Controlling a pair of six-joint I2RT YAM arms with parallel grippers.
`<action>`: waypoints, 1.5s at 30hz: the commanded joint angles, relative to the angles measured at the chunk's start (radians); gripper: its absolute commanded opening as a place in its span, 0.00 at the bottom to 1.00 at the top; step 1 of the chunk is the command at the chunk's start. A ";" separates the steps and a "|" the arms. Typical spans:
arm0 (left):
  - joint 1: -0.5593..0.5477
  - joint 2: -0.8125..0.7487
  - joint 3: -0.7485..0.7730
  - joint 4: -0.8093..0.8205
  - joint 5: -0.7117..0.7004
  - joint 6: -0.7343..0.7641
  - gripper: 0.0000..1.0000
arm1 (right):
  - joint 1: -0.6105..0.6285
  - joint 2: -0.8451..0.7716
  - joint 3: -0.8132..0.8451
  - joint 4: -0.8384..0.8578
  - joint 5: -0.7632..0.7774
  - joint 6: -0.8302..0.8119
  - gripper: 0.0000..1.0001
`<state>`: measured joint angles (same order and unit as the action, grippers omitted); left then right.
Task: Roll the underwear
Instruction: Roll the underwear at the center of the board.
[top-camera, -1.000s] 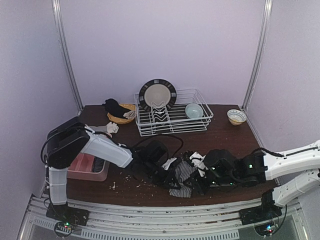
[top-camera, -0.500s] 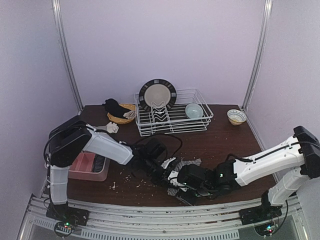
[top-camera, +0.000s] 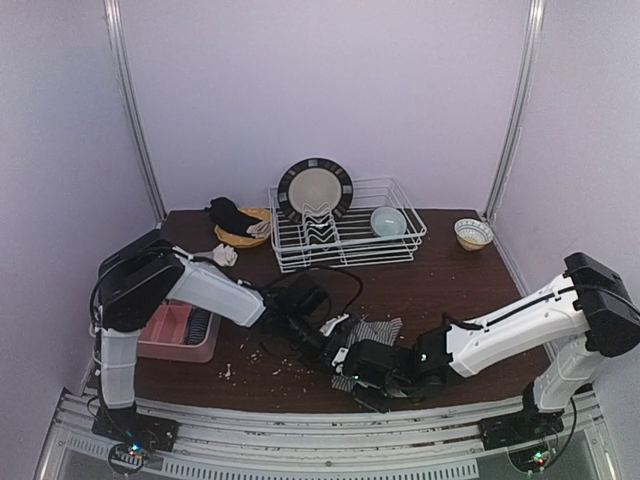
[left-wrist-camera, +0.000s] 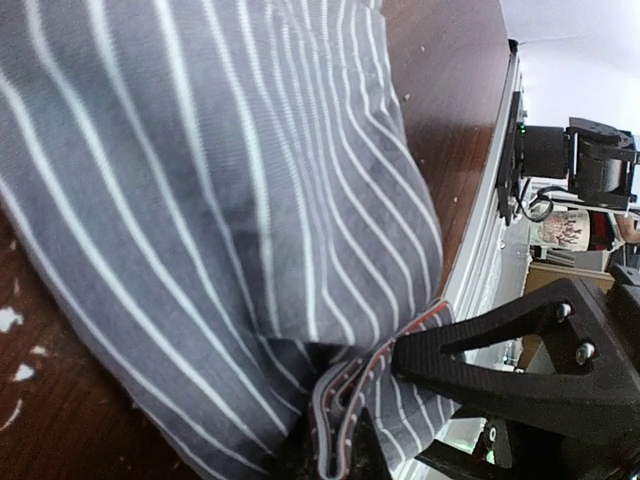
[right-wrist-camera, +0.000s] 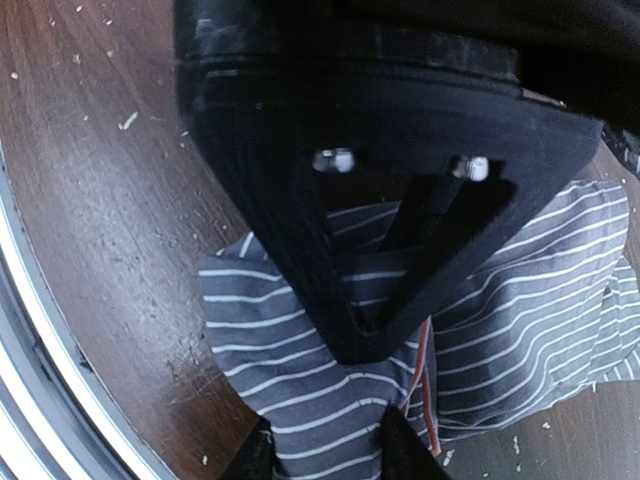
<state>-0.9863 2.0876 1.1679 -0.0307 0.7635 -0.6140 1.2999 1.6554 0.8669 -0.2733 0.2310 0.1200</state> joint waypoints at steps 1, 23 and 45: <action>0.006 0.014 -0.049 -0.094 -0.059 0.010 0.04 | -0.001 0.053 -0.011 -0.076 0.001 0.057 0.23; -0.026 -0.468 -0.353 0.064 -0.324 0.168 0.70 | -0.155 -0.132 -0.221 0.163 -0.533 0.249 0.00; -0.197 -0.367 -0.447 0.488 -0.365 1.166 0.80 | -0.356 -0.101 -0.274 0.250 -0.956 0.371 0.00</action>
<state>-1.1854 1.6806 0.6678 0.4404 0.3332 0.4065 0.9531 1.5387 0.6201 0.0135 -0.6891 0.4759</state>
